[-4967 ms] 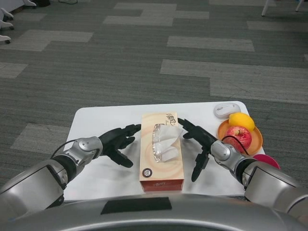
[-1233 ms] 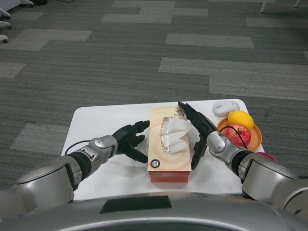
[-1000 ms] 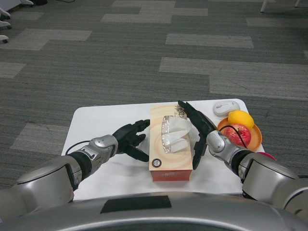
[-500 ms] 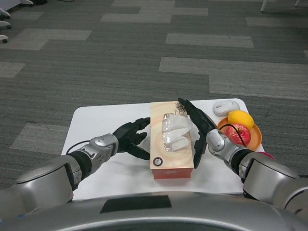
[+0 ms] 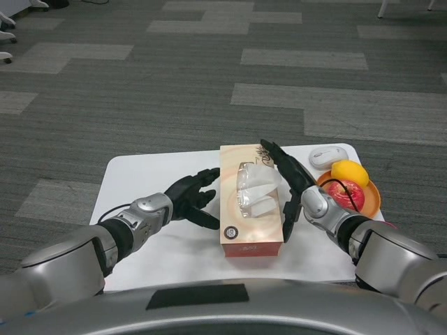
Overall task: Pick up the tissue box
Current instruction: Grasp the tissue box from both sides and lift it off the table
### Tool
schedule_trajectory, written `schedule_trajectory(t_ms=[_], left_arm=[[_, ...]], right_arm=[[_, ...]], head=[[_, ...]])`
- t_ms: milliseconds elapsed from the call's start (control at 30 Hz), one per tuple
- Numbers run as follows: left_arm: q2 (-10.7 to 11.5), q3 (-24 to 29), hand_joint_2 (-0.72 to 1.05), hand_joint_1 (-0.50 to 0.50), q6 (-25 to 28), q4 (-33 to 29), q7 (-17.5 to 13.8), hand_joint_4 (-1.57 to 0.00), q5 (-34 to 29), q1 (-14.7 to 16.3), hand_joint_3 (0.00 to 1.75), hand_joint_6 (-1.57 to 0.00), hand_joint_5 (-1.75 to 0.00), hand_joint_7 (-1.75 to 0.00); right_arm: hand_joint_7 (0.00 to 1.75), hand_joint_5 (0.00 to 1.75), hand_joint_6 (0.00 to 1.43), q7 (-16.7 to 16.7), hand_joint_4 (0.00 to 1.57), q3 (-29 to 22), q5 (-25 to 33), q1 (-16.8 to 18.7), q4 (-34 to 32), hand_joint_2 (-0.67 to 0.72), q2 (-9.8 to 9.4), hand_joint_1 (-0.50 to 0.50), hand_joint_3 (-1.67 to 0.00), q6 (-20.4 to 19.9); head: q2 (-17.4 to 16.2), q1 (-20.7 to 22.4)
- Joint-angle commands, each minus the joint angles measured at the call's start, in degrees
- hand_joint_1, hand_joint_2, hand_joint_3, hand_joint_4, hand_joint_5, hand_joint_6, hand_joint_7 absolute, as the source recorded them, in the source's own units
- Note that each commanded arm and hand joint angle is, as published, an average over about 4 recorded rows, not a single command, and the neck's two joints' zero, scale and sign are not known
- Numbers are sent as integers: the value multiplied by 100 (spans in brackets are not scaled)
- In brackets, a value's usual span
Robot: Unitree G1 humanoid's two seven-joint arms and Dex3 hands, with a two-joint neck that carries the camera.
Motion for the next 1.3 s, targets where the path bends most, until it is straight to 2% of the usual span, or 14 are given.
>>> schedule_trajectory(t_ms=[33, 233, 367, 833, 967, 1133, 1300], left_arm=[[-38, 87, 96, 50, -10, -196, -86, -11, -27, -85, 9, 0, 0, 0], [-16, 183, 96, 50, -10, -333, -154, -11, -27, -59, 9, 0, 0, 0], [-3, 241, 96, 50, -10, -416, -182, -11, -27, -37, 9, 0, 0, 0], [85, 526, 96, 50, -10, -794, -279, -7, -18, 86, 9, 0, 0, 0], [103, 570, 87, 50, -10, -869, -297, -7, -18, 108, 9, 0, 0, 0], [127, 614, 87, 50, -10, -937, -310, -7, -16, 121, 9, 0, 0, 0], [134, 649, 87, 50, -10, -990, -325, -5, 17, 121, 9, 0, 0, 0]], right_arm=[[14, 48, 0, 12, 0, -108, 32, -34, -214, 60, 100, -50, -8, -54], [14, 48, 0, 16, 0, -233, 45, 32, -372, 60, 87, -46, -8, -54], [14, 48, 0, 16, 0, -301, 93, 84, -490, 60, 74, -48, -8, -63], [10, 48, 0, 16, 0, -596, 93, 216, -811, 60, 52, -46, -8, -89], [10, 48, 0, 25, 0, -644, 93, 234, -860, 60, 43, -46, -8, -89], [9, 48, 0, 36, 0, -697, 98, 256, -950, 60, 26, -46, -8, -98], [7, 39, 0, 49, 0, -730, 120, 265, -1053, 58, 2, -46, -8, -98]], head=[[2, 5], [11, 9], [14, 3], [41, 12], [43, 19], [48, 19], [56, 6]])
